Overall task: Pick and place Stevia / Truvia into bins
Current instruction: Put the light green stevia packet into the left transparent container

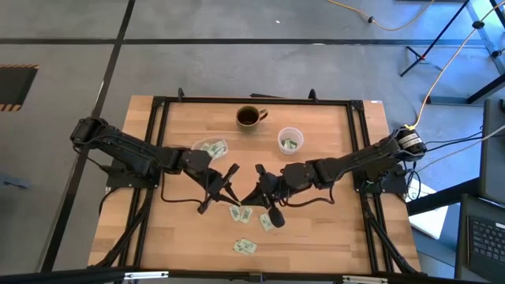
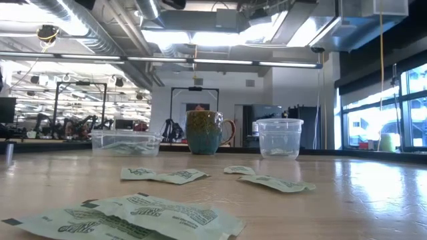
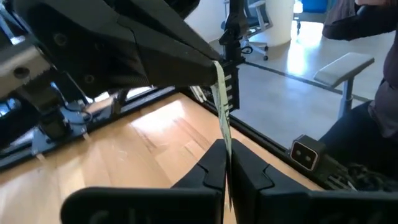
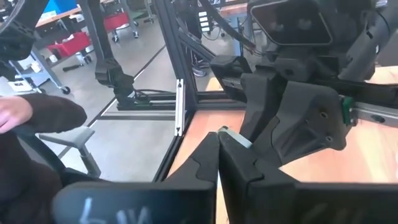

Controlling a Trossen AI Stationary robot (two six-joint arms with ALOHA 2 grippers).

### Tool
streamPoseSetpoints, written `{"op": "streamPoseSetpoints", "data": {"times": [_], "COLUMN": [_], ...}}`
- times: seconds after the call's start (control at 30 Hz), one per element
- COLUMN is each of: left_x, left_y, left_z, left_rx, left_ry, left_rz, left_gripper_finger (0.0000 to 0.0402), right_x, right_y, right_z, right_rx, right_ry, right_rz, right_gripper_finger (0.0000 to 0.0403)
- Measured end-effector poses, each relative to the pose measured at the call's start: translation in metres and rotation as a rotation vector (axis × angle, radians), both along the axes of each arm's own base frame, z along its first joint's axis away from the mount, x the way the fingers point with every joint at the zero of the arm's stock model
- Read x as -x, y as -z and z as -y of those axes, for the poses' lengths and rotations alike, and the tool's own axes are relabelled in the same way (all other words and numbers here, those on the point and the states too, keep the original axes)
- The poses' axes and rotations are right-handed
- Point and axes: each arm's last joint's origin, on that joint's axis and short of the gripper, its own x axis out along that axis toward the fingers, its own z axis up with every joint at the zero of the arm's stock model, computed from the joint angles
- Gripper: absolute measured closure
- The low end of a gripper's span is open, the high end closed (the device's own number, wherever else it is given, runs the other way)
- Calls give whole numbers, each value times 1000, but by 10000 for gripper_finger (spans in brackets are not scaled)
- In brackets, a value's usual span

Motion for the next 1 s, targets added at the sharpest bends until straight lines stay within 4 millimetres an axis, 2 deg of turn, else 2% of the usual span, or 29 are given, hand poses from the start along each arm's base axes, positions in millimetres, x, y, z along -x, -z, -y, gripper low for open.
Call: {"op": "streamPoseSetpoints", "data": {"times": [0.2, 0.37, 0.53, 0.77, 1.0], "left_x": [2, 8, 22, 44, 57], "left_y": [6, 15, 27, 43, 49], "left_z": [-1, -6, -24, -64, -95], "left_rx": [-4, -59, -161, -311, -315], "left_ry": [-12, -145, -413, -828, -998], "left_rz": [-73, -203, -406, -672, -822], "left_gripper_finger": [398, 395, 397, 397, 397], "right_x": [1, 15, 31, 41, 43], "right_y": [0, -10, -3, 15, 18], "right_z": [0, 7, 16, 23, 24], "right_rx": [22, 48, 104, 172, 183], "right_ry": [-4, 25, 162, 295, 303], "right_rz": [-12, -58, -249, -442, -478], "right_gripper_finger": [328, 282, 275, 274, 274]}}
